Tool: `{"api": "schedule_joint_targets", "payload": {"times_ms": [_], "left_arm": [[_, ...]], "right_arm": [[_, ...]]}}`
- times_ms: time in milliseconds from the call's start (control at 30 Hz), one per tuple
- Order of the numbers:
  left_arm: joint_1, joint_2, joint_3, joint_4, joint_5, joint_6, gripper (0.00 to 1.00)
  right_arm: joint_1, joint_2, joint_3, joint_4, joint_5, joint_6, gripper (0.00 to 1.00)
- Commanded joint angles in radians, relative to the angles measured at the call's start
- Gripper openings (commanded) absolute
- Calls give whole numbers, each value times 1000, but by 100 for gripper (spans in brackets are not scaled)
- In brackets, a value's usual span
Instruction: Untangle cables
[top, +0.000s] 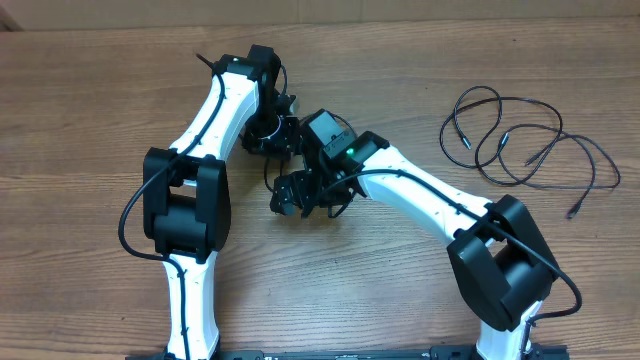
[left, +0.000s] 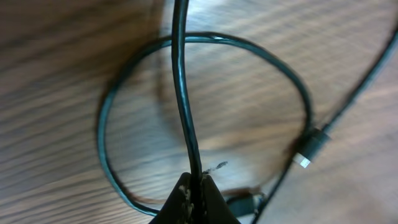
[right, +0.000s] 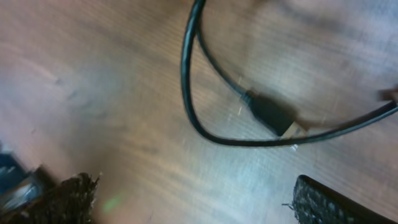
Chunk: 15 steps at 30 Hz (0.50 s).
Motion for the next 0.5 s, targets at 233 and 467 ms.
{"api": "schedule_joint_targets", "payload": {"times_ms": [233, 467], "left_arm": [[-7, -14, -39, 77, -150, -87, 7], [-7, -13, -112, 147, -205, -87, 8]], "right_arm": [[30, 1, -79, 223, 105, -89, 93], [30, 37, -79, 313, 173, -105, 85]]}}
